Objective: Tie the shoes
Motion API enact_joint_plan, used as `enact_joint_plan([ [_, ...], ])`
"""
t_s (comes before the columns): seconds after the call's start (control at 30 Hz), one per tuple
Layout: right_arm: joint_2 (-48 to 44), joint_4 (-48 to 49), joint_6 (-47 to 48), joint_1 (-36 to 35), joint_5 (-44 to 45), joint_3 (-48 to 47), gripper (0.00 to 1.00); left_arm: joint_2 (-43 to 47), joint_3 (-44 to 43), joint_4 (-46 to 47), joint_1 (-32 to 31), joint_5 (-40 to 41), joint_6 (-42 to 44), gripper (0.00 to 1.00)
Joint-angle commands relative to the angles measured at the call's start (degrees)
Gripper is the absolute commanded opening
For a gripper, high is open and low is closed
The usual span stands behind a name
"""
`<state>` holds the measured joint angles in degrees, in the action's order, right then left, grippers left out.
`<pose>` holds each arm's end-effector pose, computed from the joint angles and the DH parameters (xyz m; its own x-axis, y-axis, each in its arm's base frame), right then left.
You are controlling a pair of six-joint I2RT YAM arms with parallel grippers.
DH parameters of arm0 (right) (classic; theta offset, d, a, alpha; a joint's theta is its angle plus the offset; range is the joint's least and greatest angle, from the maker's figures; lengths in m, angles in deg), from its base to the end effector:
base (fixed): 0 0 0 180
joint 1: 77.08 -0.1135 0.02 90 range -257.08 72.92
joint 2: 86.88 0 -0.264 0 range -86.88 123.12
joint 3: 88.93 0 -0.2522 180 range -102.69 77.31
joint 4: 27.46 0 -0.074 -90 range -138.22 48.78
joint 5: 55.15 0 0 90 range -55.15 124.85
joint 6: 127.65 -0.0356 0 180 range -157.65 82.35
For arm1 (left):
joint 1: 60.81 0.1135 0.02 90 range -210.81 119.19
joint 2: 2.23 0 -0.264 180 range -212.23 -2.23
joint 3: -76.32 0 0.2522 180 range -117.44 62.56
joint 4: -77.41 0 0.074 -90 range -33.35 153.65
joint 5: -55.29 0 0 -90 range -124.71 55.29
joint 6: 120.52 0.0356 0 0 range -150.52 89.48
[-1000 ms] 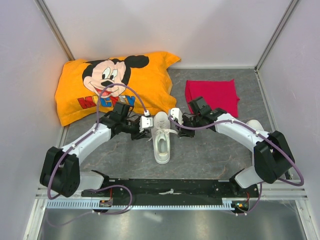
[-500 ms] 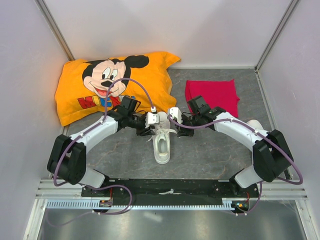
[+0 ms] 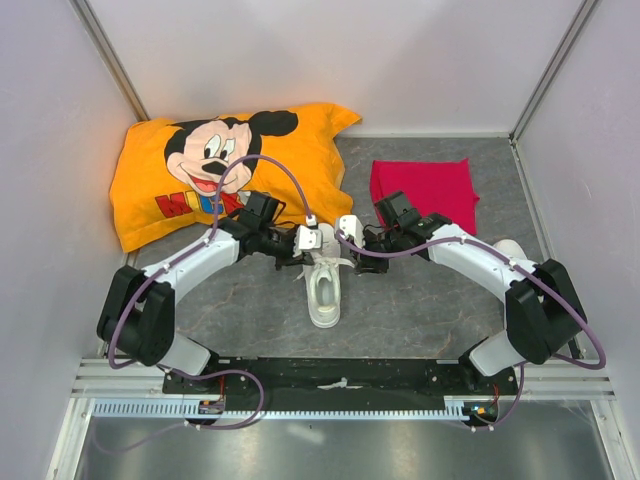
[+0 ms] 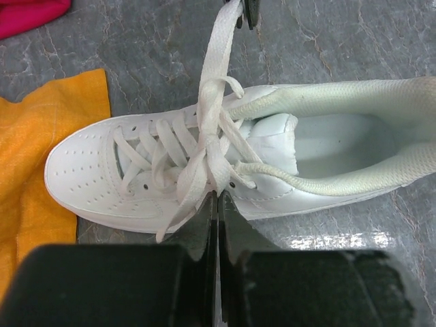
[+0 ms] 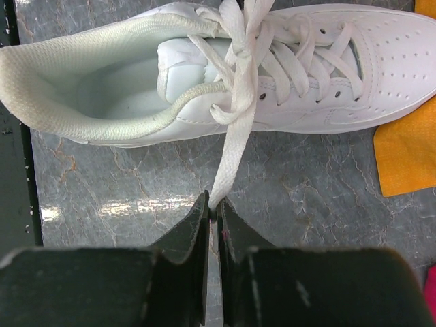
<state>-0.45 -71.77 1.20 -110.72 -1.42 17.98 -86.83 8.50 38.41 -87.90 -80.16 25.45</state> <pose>0.2413 0.1859 0.2320 -0.1023 -0.6755 -0.7302 -0.9943 0.0926 0.0536 0.2487 -0.1557 0.2217 0.1485 0.5771 -0.8031 0.9886 -0.0647 0.1363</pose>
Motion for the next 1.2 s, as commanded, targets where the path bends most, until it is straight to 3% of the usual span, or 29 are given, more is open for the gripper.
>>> enact_joint_plan([
  [0.0,0.2,0.0,0.8,-0.4,-1.4,-2.2,0.15,4.3,-0.6,-1.7,1.5,-1.7,2.7,0.02],
  [0.23,1.3,0.1,0.2,-0.5,-2.4,-2.5,0.21,8.8,1.7,-4.5,3.0,-0.4,5.0,0.02],
  [0.63,2.2,0.7,0.1,-0.5,-3.1,-3.7,0.22,9.2,2.2,-5.2,3.0,0.3,3.9,0.04],
  [1.17,1.7,1.2,-0.6,-0.4,-3.0,-3.1,0.22,6.0,0.7,-2.2,1.6,-1.2,1.4,0.20],
])
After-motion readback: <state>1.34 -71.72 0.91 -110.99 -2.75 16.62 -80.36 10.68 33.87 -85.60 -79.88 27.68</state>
